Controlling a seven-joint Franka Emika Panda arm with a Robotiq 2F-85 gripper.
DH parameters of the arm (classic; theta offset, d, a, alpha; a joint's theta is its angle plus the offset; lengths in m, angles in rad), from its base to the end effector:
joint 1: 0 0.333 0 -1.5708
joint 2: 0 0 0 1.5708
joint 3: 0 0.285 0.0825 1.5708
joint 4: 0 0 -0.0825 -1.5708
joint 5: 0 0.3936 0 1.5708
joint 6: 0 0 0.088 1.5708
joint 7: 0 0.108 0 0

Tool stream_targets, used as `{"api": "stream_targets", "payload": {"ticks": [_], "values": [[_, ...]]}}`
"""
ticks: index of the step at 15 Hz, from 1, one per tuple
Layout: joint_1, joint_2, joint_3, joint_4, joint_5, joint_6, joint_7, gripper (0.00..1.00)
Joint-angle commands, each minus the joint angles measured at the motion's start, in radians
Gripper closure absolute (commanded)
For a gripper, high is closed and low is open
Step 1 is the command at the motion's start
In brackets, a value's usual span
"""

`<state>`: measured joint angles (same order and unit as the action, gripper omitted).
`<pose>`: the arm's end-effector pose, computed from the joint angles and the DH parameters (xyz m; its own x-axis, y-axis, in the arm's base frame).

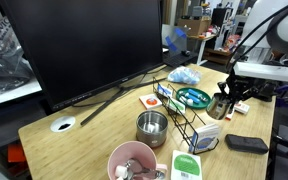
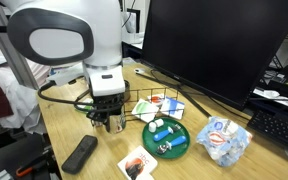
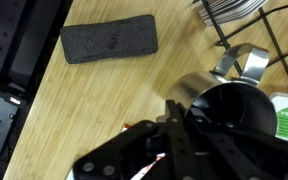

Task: Pick up the silver cup and move it slightly to the right.

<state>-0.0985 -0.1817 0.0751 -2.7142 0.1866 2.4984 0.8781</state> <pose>0.4065 -0.0123 0.2414 0.4927 -0.8648 -0.0972 -0.8699 -0.4924 -0.0280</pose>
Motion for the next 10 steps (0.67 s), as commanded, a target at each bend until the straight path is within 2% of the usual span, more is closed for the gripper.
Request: {"api": "stream_targets", "payload": {"ticks": [1,6,10], "values": [[0.019,0.016,-0.024,0.005,0.026,0.003,-0.002,0.99],[0.004,0.099,-0.062,0.001,0.058,0.083,0.077,0.99],[0.022,0.185,-0.088,0.016,0.17,0.14,0.046,0.99]]}}
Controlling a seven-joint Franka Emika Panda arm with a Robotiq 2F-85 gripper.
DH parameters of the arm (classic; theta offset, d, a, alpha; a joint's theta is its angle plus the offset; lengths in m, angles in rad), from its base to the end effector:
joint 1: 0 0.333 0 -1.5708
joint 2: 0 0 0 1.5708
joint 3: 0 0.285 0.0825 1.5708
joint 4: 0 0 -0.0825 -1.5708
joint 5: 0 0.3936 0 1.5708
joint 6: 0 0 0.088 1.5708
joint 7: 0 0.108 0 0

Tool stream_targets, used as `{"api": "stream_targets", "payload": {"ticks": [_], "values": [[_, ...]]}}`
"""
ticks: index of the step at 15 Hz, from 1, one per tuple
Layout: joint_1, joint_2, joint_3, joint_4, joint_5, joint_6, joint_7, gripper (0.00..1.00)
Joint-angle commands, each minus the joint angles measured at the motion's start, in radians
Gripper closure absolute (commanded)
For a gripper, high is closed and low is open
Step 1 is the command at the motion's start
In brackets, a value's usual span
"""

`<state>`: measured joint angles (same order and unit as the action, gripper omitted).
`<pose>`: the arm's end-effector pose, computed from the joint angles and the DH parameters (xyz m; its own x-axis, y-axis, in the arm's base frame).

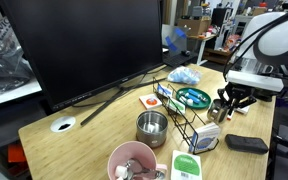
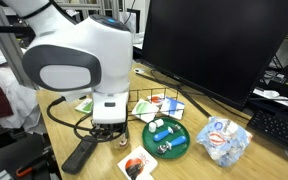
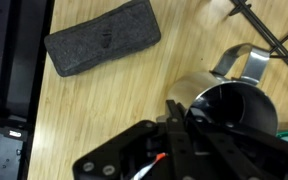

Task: Pick up the silver cup and move it slightly to the right.

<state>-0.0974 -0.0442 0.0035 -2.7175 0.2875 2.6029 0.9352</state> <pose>0.3982 -0.0433 0.1931 0.2824 -0.9469 -0.1541 -0.9586 -0.2848 -0.0065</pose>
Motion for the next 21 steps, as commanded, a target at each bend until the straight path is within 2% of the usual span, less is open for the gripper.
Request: {"api": "stream_targets", "payload": {"ticks": [1,6,7,8,10,13,18,21], "values": [[0.023,0.065,-0.016,0.024,0.088,0.04,-0.014,0.99],[0.037,0.11,-0.014,0.051,0.119,0.045,-0.016,0.98],[0.039,0.11,-0.014,0.054,0.113,0.042,-0.011,0.71],[0.041,0.104,-0.015,0.056,0.108,0.036,-0.008,0.7],[0.045,0.087,-0.017,0.053,0.085,0.027,0.001,0.57],[0.049,0.059,-0.017,0.048,0.079,0.018,0.002,0.36],[0.047,-0.012,-0.018,0.023,-0.048,0.028,0.107,0.02],[0.038,-0.044,-0.012,0.015,-0.125,0.027,0.169,0.0]]}}
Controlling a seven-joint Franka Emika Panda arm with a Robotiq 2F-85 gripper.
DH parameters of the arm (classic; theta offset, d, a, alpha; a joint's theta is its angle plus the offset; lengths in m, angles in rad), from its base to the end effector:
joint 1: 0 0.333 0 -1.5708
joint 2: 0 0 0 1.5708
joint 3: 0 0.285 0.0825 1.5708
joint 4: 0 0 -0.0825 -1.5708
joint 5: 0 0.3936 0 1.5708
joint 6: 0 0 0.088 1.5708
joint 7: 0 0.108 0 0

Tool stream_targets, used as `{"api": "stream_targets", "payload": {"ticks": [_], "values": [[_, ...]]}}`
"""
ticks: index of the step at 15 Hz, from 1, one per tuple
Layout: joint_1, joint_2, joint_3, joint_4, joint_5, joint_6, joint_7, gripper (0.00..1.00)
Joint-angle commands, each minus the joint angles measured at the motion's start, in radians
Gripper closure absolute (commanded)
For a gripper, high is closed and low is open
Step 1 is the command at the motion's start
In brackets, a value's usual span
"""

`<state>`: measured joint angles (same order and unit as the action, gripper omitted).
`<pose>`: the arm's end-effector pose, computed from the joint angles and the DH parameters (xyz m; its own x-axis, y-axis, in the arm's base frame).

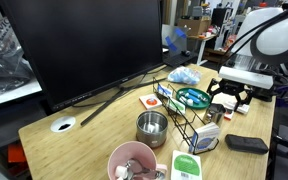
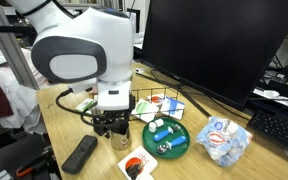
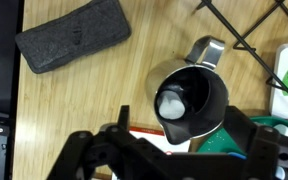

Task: Pick up the silver cup and move it slightly to the right.

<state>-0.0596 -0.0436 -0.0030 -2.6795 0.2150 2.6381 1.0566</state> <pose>0.4194 -0.0316 0.2089 0.2611 -0.9608 -0.0938 -0.9651 -0.2579 -0.0443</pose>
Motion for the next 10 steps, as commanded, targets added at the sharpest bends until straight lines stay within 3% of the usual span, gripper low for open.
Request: {"api": "stream_targets", "payload": {"ticks": [1,3,4,5,10], "values": [[-0.001,-0.058,-0.003,-0.03,-0.068,-0.009,0.061,0.0],[0.002,-0.092,-0.001,-0.038,-0.056,-0.062,0.052,0.0],[0.015,-0.111,-0.006,-0.037,0.008,-0.121,-0.016,0.0],[0.003,-0.062,0.0,-0.023,-0.037,-0.056,0.033,0.0],[0.008,-0.098,0.004,-0.033,-0.013,-0.105,0.013,0.0]]}}
